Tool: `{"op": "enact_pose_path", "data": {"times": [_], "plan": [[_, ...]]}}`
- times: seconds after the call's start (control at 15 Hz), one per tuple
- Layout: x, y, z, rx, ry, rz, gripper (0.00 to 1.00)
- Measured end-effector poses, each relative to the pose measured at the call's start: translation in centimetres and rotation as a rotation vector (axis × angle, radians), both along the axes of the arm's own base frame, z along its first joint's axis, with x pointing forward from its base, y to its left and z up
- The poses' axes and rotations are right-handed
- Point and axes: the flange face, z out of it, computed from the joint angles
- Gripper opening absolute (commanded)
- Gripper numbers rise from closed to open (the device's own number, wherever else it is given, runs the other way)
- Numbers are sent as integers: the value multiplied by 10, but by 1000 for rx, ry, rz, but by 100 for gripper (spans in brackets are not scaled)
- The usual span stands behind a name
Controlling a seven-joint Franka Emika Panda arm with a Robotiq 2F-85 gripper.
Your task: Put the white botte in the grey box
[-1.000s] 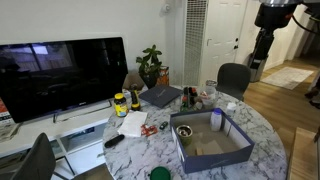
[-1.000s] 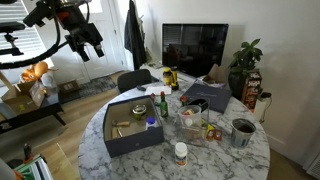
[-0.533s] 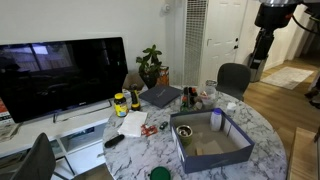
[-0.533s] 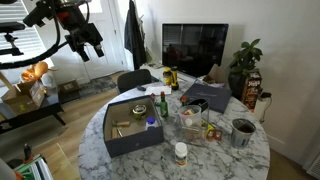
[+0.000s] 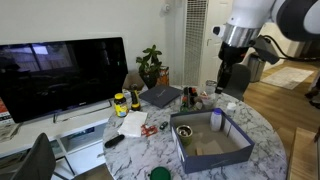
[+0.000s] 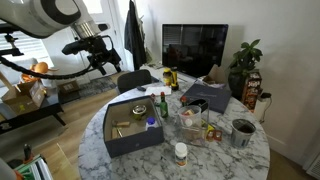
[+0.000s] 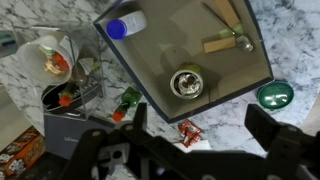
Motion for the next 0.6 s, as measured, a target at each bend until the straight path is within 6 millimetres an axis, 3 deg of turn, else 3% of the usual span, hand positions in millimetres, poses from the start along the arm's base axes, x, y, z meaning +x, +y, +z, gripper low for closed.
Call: {"op": "enact_pose_path", "data": {"times": [0.13, 0.27, 0.6], "plan": [[22, -3, -34, 30, 35, -4, 100], [39, -10, -55, 45, 71, -16, 100], [47, -9, -54, 52, 71, -17, 100]]}}
